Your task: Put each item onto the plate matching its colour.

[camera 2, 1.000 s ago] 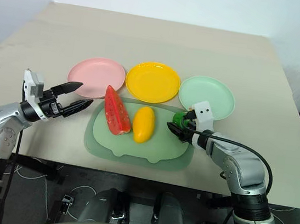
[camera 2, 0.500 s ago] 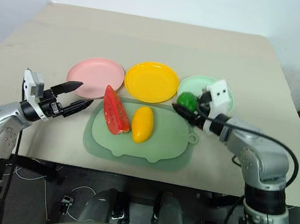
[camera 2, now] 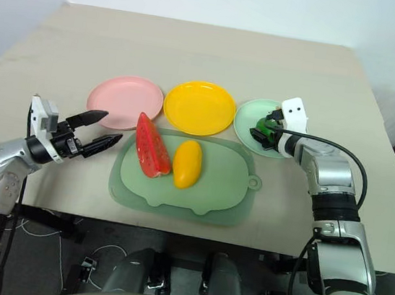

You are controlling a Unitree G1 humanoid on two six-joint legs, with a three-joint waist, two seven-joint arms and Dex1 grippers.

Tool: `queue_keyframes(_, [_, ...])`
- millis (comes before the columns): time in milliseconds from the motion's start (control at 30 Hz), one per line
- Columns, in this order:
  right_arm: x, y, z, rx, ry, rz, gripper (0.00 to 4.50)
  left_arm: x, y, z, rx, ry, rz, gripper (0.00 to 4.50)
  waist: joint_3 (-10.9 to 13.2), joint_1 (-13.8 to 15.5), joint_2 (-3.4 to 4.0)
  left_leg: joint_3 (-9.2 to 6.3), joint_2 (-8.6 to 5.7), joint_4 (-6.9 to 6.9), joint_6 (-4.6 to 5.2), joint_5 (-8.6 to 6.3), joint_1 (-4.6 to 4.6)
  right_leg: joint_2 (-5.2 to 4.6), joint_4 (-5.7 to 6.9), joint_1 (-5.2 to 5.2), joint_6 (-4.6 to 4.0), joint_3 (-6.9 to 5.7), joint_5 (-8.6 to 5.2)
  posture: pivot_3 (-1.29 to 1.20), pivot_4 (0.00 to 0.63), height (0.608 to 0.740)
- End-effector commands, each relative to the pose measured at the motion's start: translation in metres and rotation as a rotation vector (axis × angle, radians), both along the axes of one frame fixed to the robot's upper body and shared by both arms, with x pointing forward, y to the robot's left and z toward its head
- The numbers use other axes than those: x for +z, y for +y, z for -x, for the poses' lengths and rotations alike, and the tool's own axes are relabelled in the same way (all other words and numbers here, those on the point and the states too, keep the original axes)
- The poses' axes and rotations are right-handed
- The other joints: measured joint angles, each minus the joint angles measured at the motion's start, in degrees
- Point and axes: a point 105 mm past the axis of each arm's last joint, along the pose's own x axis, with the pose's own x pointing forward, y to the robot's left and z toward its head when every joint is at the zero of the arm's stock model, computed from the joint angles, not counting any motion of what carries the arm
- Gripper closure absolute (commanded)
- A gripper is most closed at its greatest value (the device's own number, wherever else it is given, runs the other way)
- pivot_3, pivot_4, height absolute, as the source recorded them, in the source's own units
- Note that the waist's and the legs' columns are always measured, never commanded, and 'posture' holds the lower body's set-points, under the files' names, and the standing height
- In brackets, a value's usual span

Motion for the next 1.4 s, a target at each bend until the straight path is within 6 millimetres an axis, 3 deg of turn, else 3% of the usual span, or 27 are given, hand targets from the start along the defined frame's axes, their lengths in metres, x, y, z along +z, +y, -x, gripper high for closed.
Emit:
queue_keyframes(33, [0.021, -0.003, -0.005, 0.010, -0.085, 0.108, 0.02, 0.016, 0.004, 0.003, 0.014, -0.058, -0.007, 0.00, 0.00, -0.02, 0.00, 0.00, 0.00, 0.01, -0.01, 0.01, 0.00, 0.00, 0.01, 0.00, 0.00, 0.00, 0.00, 0.00, 0.150, 0.696])
queue_keyframes(200, [0.059, -0.005, 0.005, 0.025, -0.141, 0.073, 0.02, 0.016, 0.005, 0.004, 0.021, -0.058, -0.009, 0.00, 0.05, 0.11, 0.08, 0.01, -0.01, 0.03, -0.03, 0.01, -0.01, -0.07, 0.02, -0.04, -0.02, 0.04, -0.01, 0.00, 0.150, 0.696])
queue_keyframes(333, [0.072, 0.015, 0.028, 0.126, -0.084, 0.051, 0.02, 0.017, 0.004, 0.002, 0.018, -0.059, -0.007, 0.00, 0.05, 0.08, 0.09, -0.05, 0.02, 0.01, -0.03, 0.01, -0.01, -0.04, 0.02, -0.05, -0.03, 0.03, -0.01, 0.00, 0.150, 0.696])
queue_keyframes(533, [0.091, 0.073, 0.068, 0.307, -0.003, -0.111, 0.02, 0.015, -0.001, -0.003, 0.001, -0.056, 0.001, 0.00, 0.05, 0.03, 0.09, -0.06, 0.04, 0.01, -0.03, 0.00, 0.00, -0.04, 0.02, -0.07, -0.05, 0.03, 0.00, 0.00, 0.150, 0.696])
queue_keyframes(867, [0.057, 0.118, 0.094, 0.352, 0.196, -0.328, 0.02, 0.014, -0.011, -0.008, -0.025, -0.056, 0.021, 0.00, 0.05, 0.18, 0.08, -0.02, 0.00, 0.01, -0.03, -0.01, -0.07, -0.06, -0.08, -0.05, -0.12, 0.03, 0.03, 0.00, 0.150, 0.696])
queue_keyframes(1133, [0.024, 0.125, 0.098, 0.276, 0.312, -0.297, 0.02, 0.011, -0.013, -0.009, -0.030, -0.049, 0.022, 0.00, 0.04, 0.04, 0.09, -0.01, 0.01, -0.03, -0.03, 0.00, -0.06, -0.02, -0.07, -0.07, -0.11, 0.03, 0.04, 0.00, 0.150, 0.696])
queue_keyframes(1400, [0.009, 0.135, 0.100, 0.272, 0.384, -0.286, 0.02, 0.012, -0.012, -0.010, -0.032, -0.051, 0.033, 0.00, 0.04, 0.04, 0.08, 0.00, 0.01, -0.05, -0.04, 0.00, -0.06, -0.01, -0.08, -0.08, -0.11, 0.03, 0.03, 0.00, 0.150, 0.696])
